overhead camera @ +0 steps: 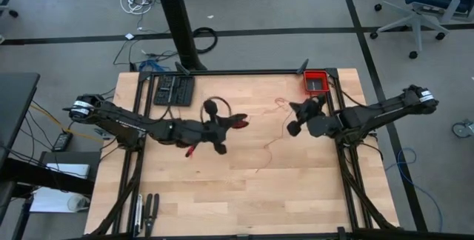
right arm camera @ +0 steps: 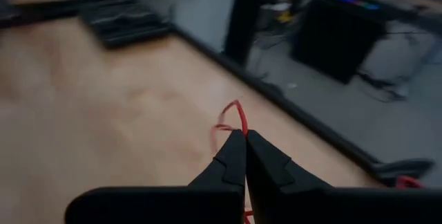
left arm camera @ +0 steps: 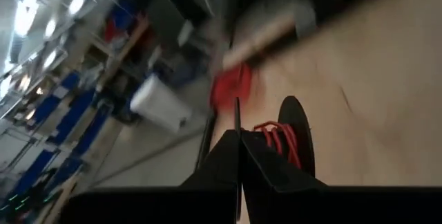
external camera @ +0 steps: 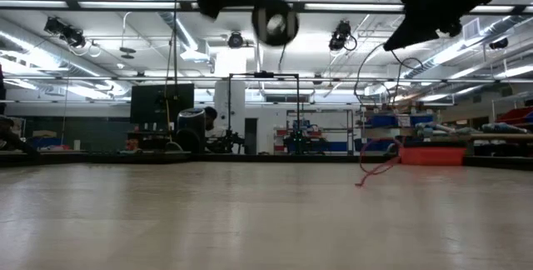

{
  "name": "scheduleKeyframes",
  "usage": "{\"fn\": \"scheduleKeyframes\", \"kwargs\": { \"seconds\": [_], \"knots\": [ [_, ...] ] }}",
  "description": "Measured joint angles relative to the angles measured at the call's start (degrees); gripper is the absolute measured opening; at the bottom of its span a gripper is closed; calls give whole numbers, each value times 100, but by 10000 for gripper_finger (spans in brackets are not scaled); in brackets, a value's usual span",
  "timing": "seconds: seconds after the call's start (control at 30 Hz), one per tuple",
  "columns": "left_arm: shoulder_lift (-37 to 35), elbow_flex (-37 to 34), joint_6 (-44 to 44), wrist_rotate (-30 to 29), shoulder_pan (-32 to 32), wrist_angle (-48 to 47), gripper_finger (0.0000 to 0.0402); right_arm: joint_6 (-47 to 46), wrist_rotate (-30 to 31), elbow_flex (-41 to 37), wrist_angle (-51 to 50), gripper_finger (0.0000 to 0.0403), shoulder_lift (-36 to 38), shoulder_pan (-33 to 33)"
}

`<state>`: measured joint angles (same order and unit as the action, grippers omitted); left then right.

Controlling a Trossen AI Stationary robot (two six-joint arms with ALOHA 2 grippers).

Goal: Coil cords
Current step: Uncoil the red wire from the black spool

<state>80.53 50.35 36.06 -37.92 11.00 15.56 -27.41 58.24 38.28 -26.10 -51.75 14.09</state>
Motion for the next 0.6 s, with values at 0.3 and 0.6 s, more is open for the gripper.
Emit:
{"fn": "scheduleKeyframes", "kwargs": {
  "seconds": [0.3, 0.6],
  "knots": [
    [0, 0, -352, -2509, -2, -1590, 10, 516, 1092, 0, 699, 0, 542, 200],
    [0, 0, -841, -2955, 0, -2178, 10, 3250, 2463, 0, 2913, 0, 898, 1199]
  ]
}}
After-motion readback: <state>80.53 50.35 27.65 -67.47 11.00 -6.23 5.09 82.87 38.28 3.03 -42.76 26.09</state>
